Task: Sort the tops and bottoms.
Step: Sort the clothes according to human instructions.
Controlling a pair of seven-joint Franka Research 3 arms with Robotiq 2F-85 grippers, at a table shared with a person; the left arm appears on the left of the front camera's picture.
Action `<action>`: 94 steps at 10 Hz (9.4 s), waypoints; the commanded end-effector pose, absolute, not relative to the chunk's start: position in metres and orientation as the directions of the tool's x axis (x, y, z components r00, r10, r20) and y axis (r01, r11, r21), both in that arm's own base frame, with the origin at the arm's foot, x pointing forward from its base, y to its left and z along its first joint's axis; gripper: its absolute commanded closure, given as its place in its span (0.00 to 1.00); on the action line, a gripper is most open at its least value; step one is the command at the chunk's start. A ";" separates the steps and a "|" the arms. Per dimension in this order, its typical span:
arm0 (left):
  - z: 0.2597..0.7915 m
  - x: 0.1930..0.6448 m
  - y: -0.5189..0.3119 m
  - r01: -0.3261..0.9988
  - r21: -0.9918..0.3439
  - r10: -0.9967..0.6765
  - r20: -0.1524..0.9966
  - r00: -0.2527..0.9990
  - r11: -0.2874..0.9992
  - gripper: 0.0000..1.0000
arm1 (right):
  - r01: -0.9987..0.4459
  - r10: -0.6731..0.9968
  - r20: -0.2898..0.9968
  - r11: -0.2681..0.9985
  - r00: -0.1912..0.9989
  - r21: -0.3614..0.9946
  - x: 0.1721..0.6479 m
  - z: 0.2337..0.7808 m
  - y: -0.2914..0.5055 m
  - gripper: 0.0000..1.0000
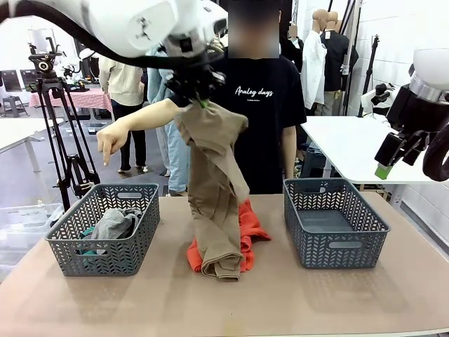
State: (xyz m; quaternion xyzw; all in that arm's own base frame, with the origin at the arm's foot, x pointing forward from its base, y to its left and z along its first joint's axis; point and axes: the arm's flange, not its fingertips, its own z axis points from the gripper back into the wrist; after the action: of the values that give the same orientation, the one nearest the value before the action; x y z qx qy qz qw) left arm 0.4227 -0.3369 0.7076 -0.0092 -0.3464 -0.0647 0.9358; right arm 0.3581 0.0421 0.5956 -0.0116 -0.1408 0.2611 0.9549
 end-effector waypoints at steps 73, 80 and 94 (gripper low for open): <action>0.427 0.517 -0.091 -0.540 0.049 0.513 0.250 0.821 0.840 1.00 | -0.488 0.497 0.252 0.867 0.830 -0.100 0.358 0.596 0.043 0.00; 0.443 0.517 -0.090 -0.572 0.018 0.555 0.223 0.801 0.820 1.00 | -0.488 0.497 0.252 0.867 0.830 -0.100 0.358 0.596 0.043 0.00; 0.477 0.515 -0.086 -0.606 -0.046 0.600 0.218 0.770 0.794 0.00 | -0.488 0.497 0.252 0.867 0.830 -0.100 0.358 0.596 0.043 0.00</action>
State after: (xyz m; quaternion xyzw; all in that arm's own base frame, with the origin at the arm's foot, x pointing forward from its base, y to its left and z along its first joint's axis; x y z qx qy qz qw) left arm 0.5192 -0.0856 0.4730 0.0196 -0.1199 0.3154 0.9412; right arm 0.3580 0.0420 0.5954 -0.0113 -0.1401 0.2612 0.9550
